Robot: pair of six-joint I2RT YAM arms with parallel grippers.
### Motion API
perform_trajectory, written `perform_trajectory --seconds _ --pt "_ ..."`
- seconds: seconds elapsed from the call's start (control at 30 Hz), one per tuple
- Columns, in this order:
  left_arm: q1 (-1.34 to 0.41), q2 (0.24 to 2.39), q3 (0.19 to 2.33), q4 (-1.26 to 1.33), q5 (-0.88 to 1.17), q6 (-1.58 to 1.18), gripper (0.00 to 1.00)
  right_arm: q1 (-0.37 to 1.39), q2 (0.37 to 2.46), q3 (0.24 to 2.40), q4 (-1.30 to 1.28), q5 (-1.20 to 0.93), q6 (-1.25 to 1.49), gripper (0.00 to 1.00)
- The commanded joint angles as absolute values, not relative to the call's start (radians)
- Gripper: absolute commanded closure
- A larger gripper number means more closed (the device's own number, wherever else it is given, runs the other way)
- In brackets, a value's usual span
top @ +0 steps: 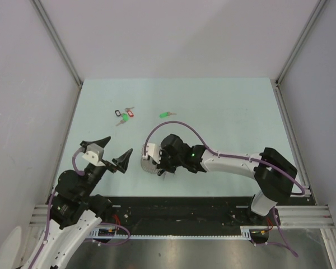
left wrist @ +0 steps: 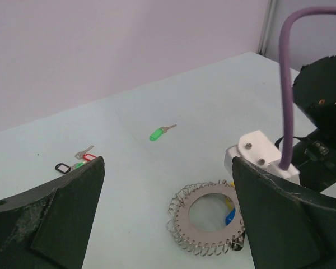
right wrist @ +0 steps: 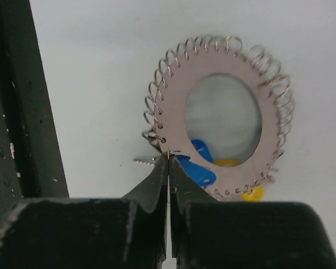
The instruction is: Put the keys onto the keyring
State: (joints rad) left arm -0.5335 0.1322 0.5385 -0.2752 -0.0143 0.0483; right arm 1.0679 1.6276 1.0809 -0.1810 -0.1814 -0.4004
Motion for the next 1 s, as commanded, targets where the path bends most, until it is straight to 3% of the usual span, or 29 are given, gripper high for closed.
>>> perform_trajectory --seconds 0.0,0.2,0.33,0.6,0.7,0.97 --pt "-0.526 0.123 0.537 -0.279 -0.040 0.029 0.00 1.069 1.664 1.060 -0.201 -0.091 -0.262 1.00" --pt "-0.526 0.118 0.537 -0.275 -0.028 0.028 0.00 0.953 1.649 0.951 -0.150 -0.012 -0.173 1.00" --pt "-0.526 0.115 0.529 -0.272 -0.029 0.029 0.00 0.887 1.594 0.911 -0.152 0.000 -0.126 0.88" --pt "-0.526 0.095 0.518 -0.256 -0.043 0.020 0.00 0.890 1.421 0.862 -0.127 0.075 0.139 0.73" --pt "-0.526 0.094 0.515 -0.253 -0.046 0.015 0.00 0.911 1.393 0.864 -0.118 0.090 0.227 0.62" --pt "-0.526 0.094 0.520 -0.262 -0.044 0.011 0.00 0.963 1.431 0.862 -0.143 0.212 0.604 0.57"
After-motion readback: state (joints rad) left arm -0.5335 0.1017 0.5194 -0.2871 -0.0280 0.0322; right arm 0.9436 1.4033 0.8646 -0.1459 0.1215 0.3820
